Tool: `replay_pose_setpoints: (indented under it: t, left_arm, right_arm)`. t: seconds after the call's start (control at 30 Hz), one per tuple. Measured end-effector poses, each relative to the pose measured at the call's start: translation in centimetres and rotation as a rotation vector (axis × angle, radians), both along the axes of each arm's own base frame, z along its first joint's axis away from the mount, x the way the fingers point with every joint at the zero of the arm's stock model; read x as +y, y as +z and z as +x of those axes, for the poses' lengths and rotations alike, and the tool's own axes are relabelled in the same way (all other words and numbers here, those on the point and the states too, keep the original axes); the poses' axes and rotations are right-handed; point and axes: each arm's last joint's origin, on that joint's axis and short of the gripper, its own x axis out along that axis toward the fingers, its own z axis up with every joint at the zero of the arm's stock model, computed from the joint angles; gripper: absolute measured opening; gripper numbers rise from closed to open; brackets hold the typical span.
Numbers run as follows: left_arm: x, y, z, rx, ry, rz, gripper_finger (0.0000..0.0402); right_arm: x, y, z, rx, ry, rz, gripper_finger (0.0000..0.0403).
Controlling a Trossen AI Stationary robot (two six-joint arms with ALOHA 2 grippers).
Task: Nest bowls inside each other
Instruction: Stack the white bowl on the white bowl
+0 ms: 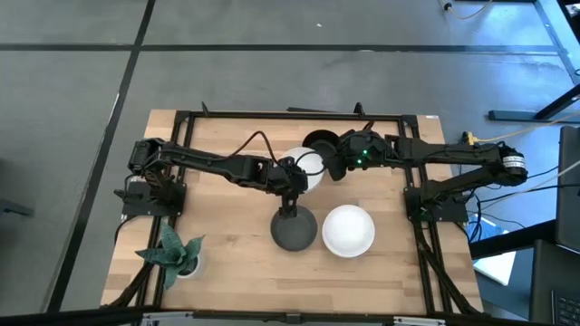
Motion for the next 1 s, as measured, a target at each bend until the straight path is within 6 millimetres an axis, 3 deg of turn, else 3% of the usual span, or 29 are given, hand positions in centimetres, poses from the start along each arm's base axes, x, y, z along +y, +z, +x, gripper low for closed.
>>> replay_pose_setpoints:
  t: [0.23,0.5,0.63,0.83,1.0]
  left_arm:
    - [0.0,-0.1,1.2,0.006,-0.033,0.030,0.0000]
    - [0.3,0.0,1.0,0.026,-0.034,0.045,0.0000]
    - [0.4,0.0,1.0,0.030,-0.031,0.047,0.0000]
    - [0.5,0.3,1.2,0.002,-0.027,0.050,0.0000]
    - [0.5,0.6,1.4,-0.031,-0.035,0.050,0.0000]
  right_arm:
    - [-0.4,-1.6,1.1,0.057,0.008,0.033,0.0171]
    - [-0.9,-2.9,2.0,0.097,0.012,0.028,0.0163]
    - [-1.3,-2.8,1.9,0.091,0.014,0.032,0.0122]
    - [-1.6,-2.8,1.8,0.100,0.029,0.009,0.0021]
    - [-1.8,-2.9,1.7,0.111,0.035,0.008,0.0014]
